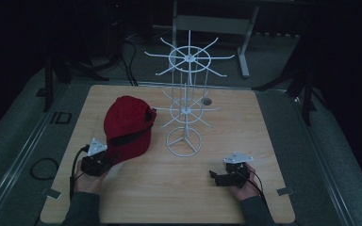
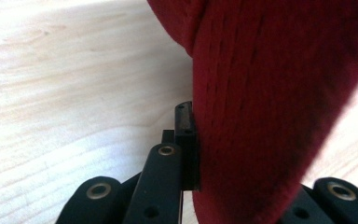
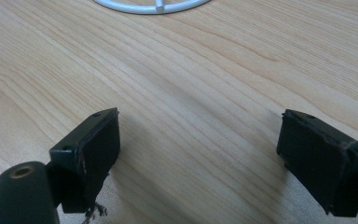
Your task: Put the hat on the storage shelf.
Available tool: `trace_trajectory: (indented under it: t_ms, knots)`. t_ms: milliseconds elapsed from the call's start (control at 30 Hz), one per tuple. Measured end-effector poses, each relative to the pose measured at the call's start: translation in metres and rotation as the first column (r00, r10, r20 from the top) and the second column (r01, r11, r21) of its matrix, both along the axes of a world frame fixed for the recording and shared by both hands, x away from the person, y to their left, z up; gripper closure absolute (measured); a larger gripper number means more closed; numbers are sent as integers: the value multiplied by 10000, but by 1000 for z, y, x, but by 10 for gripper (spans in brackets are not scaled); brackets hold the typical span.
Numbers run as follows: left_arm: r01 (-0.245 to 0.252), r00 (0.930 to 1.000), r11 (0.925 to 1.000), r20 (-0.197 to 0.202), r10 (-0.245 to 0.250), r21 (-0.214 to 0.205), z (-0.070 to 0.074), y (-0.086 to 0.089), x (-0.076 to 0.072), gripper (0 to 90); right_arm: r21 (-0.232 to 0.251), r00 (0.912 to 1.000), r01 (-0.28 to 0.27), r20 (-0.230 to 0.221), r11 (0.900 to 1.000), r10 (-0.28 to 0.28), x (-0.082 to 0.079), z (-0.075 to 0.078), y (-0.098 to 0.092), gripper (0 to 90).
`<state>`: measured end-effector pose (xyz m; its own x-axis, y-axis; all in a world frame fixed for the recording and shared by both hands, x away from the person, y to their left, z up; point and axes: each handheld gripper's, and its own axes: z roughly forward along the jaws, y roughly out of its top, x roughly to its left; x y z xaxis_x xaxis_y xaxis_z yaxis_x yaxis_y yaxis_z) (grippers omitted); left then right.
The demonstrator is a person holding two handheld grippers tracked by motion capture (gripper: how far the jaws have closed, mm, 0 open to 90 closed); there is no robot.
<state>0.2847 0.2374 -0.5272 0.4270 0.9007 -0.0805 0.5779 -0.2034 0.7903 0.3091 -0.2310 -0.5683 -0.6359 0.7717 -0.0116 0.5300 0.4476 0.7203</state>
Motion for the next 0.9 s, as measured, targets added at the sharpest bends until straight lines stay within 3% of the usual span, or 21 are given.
trace_trajectory:
  t_ms: [333, 900]
  knots:
    - [-444, 9972, 9977, 581, 474, -515, 15, 10, -4, 860, 1, 10000, 3, -4, 10000, -3, 0, 0, 0, 131]
    - [-624, 9879, 9950, 1369, 727, -776, 48, 12, -5, 859, 1, 10000, -3, 3, 10000, 3, 0, 0, 0, 131]
